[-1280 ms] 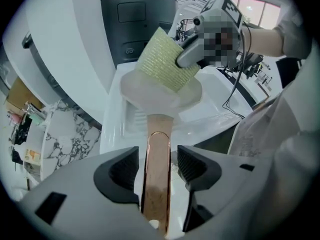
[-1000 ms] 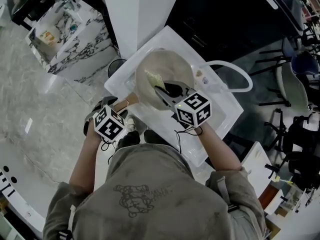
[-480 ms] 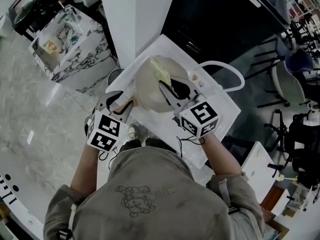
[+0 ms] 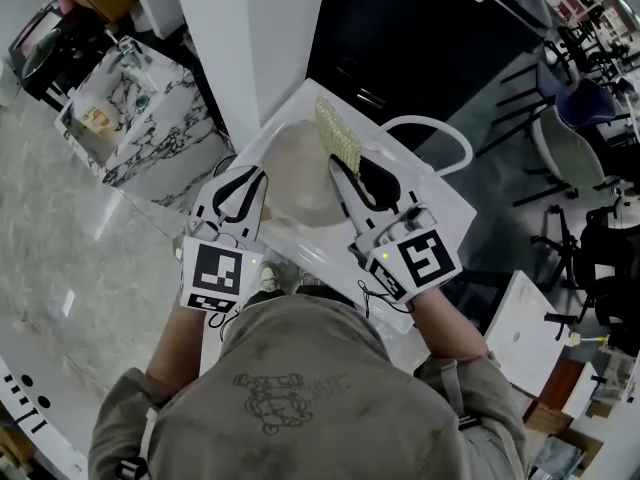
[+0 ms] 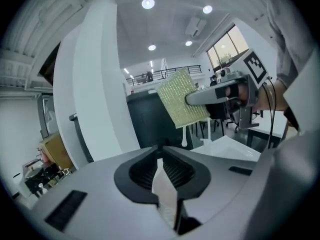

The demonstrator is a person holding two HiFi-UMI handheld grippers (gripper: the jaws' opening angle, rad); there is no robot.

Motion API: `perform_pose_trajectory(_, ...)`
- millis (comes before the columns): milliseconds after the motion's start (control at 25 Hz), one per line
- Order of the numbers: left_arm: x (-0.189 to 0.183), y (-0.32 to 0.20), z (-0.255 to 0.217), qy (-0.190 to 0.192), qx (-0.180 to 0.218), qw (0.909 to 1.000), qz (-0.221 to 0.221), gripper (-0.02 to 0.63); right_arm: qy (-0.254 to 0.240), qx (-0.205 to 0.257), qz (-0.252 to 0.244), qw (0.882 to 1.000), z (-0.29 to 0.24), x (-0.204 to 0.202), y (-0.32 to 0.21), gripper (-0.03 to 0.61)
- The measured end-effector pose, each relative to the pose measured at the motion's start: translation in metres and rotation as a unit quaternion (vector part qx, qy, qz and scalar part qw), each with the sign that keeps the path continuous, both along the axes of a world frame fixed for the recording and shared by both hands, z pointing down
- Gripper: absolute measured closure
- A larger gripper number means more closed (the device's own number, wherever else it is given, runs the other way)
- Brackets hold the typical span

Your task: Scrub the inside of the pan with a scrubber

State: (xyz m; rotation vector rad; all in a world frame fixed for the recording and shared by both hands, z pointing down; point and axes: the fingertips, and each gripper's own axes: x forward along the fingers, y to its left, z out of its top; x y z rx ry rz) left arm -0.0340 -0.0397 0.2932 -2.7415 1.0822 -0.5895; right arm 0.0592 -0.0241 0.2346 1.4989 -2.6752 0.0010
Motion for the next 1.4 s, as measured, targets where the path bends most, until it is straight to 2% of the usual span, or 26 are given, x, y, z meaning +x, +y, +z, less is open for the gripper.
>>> perform_pose_trajectory(200,0.005,0.010,-0.038,0.046,0.046,0.9979,0.005,0.577,-0.009,0.031,0.018,0.999,-0.028,0.007,0.022,0.503)
perform_pose_trajectory(440,0.007,0.022,-0.066,0.097,0.065,0.9931,0.013,0.578,0.001,0.045,0.029,0.999,-0.037,0.009,0.042,0.503)
perform_pose_trajectory(640,0.011,0.026,-0.057,0.110,0.053,0.9923,0.022,0.578,-0.002,0.046,0.055,0.997,-0.032,0.018,0.053,0.503)
perform_pose_trajectory(800,0.013,0.028,-0.048,0.139,0.015,0.9898,0.030,0.580,-0.009,0.032,0.066,0.997,-0.019,0.023,0.059,0.503)
perform_pose_trajectory(1400,0.019,0.035,-0.038,0.104,0.016,0.9930,0.054,0.580,-0.015,0.020,0.096,0.995,-0.007,0.035,0.067,0.503)
